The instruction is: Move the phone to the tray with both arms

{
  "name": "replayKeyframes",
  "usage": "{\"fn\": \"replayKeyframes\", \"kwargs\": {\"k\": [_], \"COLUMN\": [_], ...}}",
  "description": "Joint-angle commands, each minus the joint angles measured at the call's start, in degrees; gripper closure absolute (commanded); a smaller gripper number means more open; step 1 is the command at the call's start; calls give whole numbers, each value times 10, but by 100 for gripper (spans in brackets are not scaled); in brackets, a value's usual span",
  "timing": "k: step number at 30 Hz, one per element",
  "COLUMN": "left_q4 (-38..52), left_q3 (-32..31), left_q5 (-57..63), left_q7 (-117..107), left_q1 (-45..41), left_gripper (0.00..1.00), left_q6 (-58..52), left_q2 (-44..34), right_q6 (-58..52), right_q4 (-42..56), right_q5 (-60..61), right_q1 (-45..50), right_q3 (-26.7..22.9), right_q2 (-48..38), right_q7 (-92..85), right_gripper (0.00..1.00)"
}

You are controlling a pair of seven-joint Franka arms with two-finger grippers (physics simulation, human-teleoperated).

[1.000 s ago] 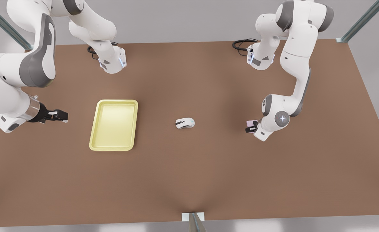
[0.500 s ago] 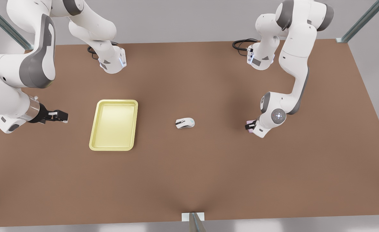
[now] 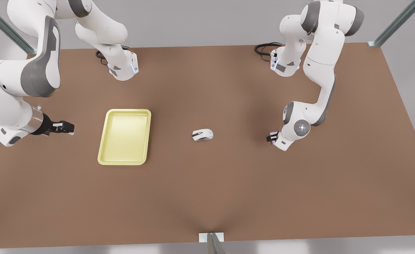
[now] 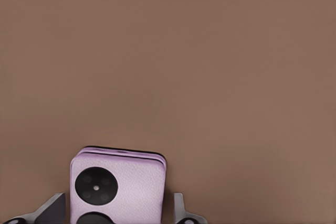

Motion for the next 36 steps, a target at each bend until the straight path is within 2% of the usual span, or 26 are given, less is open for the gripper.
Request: {"fn": "replayKeyframes", "kwargs": {"k": [1, 3, 7, 12, 16, 18, 20, 21, 30, 36], "left_q4": [0, 1, 3, 49, 101, 188, 390, 432, 618, 638], "left_q3": [0, 0, 0, -1, -1, -1, -1, -1, 0, -4], "left_q5": [1, 1, 1, -4, -6, -6, 0, -5, -6, -6], "left_q7": [-14, -14, -14, -23, -161, -236, -324, -348, -413, -413], "left_q1": [0, 0, 0, -8, -110, -169, -216, -226, -289, -285], "left_gripper": [0, 27, 26, 26, 26, 25, 25, 25, 25, 24], "left_q6": [5, 4, 2, -35, -37, -69, -162, -178, -174, -147], "left_q2": [2, 2, 1, -1, 9, 63, 182, 205, 307, 341], "right_q6": [0, -1, -8, 7, 6, 3, 3, 3, 3, 3], "right_q4": [2, 2, 7, 23, 22, 21, 22, 22, 21, 21], "right_q5": [0, 1, 0, -1, 0, -7, -6, -6, -1, -1], "right_q1": [0, 1, 4, 4, 3, 3, 0, 1, -3, -4], "right_q3": [0, 1, 4, 12, 12, 12, 9, 9, 7, 7], "right_q2": [0, -1, 7, 8, 8, 6, 7, 7, 11, 12], "right_q7": [-1, 0, -3, 5, 4, 6, 5, 5, 2, 1], "right_gripper": [0, 0, 0, 0, 0, 0, 0, 0, 0, 0]}}
